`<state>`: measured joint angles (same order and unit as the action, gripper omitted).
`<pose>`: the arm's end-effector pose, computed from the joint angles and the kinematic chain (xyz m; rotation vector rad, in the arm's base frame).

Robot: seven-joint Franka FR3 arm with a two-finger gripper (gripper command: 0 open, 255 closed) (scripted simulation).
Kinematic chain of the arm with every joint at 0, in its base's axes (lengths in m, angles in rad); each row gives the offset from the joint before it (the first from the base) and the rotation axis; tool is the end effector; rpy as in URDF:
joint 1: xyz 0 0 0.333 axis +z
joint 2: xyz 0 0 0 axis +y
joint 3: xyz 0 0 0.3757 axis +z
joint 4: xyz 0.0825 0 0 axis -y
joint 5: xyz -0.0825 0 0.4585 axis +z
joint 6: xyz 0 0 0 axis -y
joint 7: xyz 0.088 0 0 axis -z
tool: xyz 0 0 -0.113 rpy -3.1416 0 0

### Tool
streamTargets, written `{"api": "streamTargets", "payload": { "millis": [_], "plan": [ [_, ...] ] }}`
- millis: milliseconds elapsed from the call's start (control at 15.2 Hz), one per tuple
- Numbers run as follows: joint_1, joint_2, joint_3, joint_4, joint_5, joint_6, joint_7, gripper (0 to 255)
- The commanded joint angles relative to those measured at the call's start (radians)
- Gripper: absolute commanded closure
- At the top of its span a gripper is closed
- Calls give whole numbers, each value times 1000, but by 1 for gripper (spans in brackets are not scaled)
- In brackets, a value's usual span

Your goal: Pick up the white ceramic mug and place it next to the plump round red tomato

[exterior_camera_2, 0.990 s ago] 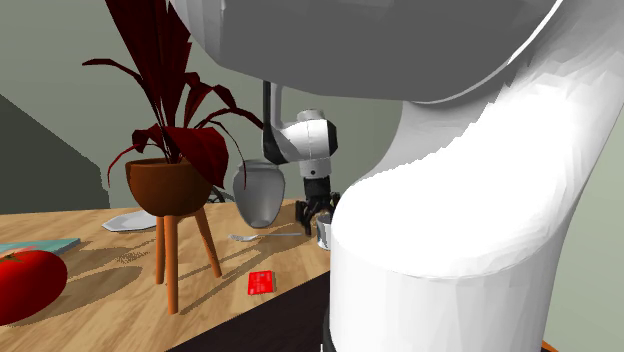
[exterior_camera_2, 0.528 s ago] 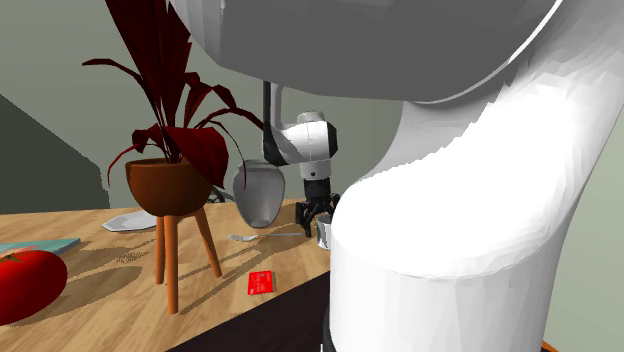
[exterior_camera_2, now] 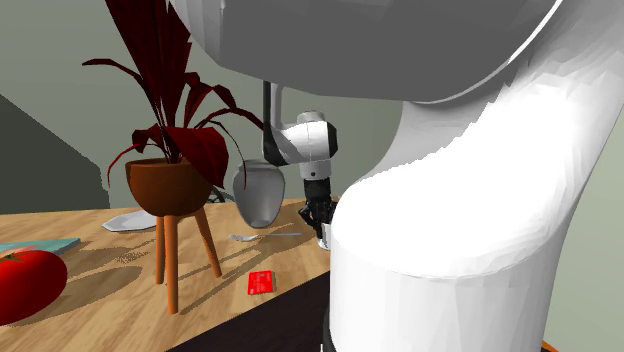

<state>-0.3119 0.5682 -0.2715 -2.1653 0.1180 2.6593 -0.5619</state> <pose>0.5063 -0.3465 0.1109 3.0821 -0.1396 -0.1403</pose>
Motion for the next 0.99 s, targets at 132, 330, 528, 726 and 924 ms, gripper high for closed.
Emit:
{"api": "streamTargets", "payload": {
  "millis": [132,330,528,726,924],
  "plan": [
    [3,-13,-4,-4,-4,-9,2,255],
    [14,-51,-17,-13,-16,-38,8,255],
    [23,-89,-30,-21,-29,-67,15,255],
    [33,-126,-42,-27,-43,-98,22,255],
    [41,-162,-53,-30,-58,-130,29,255]
  ]
}}
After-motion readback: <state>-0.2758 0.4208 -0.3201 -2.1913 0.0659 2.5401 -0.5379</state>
